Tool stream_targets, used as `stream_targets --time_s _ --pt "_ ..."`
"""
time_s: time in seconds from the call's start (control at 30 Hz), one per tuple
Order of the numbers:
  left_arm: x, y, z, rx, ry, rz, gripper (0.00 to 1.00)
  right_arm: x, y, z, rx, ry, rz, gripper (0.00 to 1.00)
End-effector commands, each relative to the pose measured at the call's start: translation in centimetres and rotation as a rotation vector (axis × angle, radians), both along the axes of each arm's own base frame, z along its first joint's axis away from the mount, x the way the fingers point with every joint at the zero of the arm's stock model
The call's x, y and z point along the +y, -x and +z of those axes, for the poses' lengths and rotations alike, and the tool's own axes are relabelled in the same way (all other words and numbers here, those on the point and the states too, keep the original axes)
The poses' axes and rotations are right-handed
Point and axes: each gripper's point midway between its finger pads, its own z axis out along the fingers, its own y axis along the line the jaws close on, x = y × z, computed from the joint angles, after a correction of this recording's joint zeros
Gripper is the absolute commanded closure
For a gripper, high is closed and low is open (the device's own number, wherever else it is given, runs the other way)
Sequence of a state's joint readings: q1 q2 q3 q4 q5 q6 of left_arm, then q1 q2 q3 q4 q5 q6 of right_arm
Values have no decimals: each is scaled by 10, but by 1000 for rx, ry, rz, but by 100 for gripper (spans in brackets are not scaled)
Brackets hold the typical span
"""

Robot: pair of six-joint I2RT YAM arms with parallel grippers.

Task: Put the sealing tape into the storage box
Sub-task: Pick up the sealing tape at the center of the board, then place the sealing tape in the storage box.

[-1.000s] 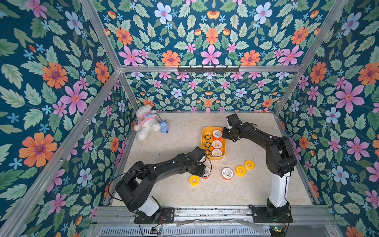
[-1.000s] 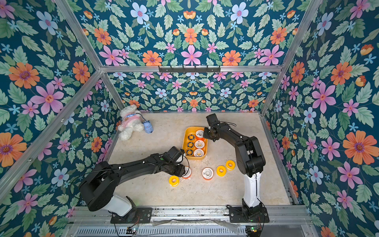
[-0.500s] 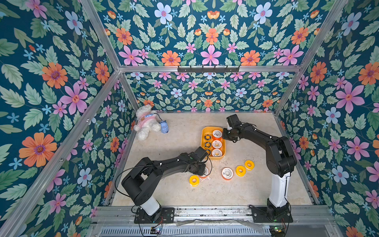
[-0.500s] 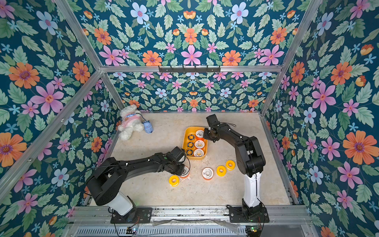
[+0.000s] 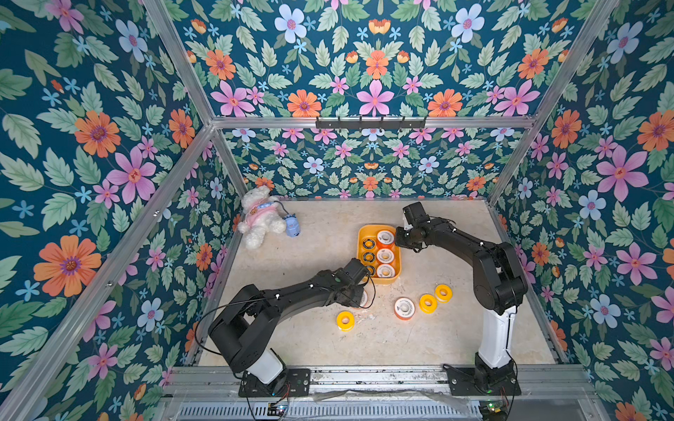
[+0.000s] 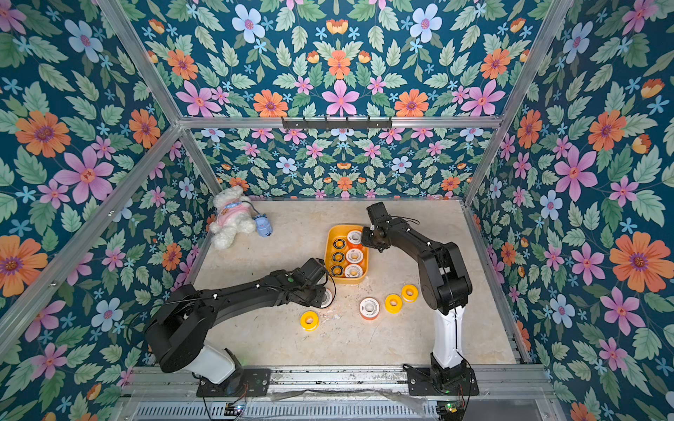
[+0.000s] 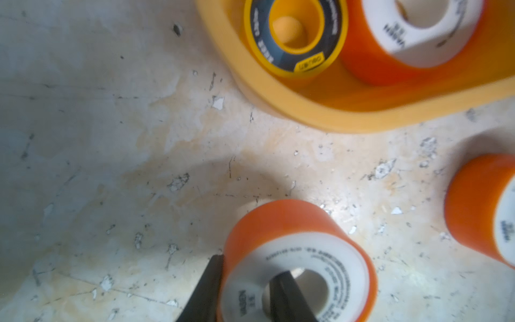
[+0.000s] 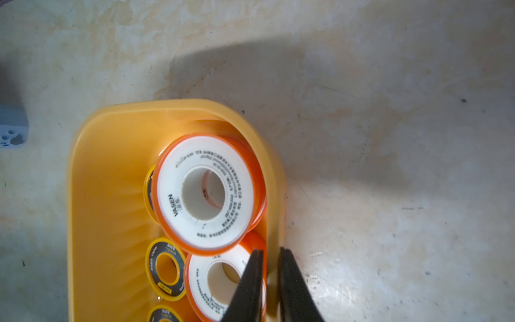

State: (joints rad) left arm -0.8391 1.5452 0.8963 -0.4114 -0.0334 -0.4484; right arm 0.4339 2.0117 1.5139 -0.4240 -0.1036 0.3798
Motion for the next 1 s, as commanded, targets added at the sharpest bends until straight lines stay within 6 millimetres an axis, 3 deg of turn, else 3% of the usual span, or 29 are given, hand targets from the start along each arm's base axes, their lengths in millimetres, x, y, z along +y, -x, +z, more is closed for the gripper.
stream_targets --time_s 0.0,0.23,0.5,0.73,0.97 --pt "-1 -1 15 -16 8 -13 70 2 -2 9 -25 -9 9 82" --pt "-16 -8 51 -43 59 -48 69 2 1 16 -38 -19 10 80" --pt "-47 -58 92 -151 102 0 68 4 0 7 -20 -18 14 88" --pt "-58 -105 77 -138 92 83 68 5 -1 7 -20 -22 19 89" --pt "-72 -128 64 -115 140 95 68 7 -1 8 -23 -32 24 88"
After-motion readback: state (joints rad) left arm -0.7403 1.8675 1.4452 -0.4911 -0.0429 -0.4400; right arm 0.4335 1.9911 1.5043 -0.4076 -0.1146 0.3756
